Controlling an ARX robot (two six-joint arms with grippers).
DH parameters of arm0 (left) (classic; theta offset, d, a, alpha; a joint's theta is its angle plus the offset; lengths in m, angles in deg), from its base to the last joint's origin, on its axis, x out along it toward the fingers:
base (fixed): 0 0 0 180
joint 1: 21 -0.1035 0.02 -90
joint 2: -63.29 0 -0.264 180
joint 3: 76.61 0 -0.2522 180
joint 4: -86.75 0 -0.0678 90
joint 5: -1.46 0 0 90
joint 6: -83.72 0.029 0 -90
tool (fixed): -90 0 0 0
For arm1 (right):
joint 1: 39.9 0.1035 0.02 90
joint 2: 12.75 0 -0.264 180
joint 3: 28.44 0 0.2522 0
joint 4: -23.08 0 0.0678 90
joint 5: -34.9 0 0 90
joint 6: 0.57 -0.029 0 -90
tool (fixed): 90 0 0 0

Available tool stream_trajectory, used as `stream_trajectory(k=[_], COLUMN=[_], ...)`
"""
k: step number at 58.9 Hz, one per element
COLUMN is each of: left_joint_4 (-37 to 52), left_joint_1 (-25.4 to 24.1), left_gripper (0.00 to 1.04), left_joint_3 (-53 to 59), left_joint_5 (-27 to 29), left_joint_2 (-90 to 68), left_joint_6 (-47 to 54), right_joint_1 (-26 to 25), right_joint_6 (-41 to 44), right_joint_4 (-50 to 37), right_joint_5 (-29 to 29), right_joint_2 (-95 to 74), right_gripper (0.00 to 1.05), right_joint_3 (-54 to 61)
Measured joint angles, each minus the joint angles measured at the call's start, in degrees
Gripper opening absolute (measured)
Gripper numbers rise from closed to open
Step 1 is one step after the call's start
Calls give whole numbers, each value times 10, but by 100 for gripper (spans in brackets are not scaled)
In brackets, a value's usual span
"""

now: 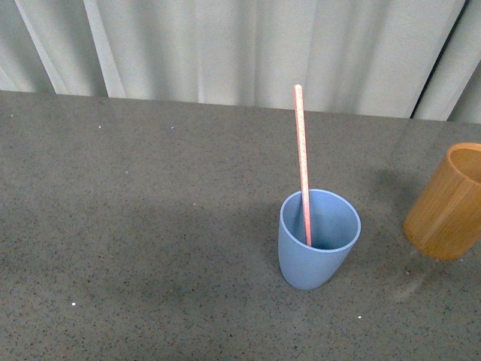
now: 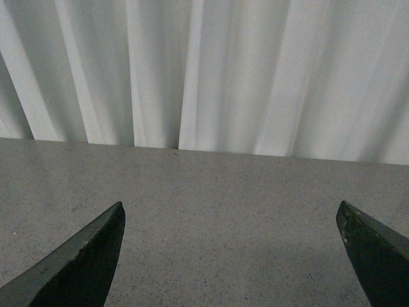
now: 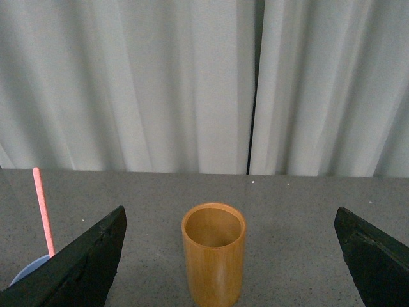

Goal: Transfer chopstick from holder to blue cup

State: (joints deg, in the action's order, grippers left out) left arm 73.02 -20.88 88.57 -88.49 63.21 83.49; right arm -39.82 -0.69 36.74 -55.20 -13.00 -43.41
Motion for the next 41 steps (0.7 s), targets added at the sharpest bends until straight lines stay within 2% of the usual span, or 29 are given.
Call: stream_trajectory(k=[41], left_joint_4=[0], left_joint_1=[0], left_gripper=[98], left_joint_3=[0], left_joint_5=[0], left_joint_2=[0], left_joint_6=[0], right_joint_1=[0], right_joint_6=[0], right_joint_4=[0], right_joint_5=[0], right_joint_2=[0], right_gripper=[95], right_joint_3=[0])
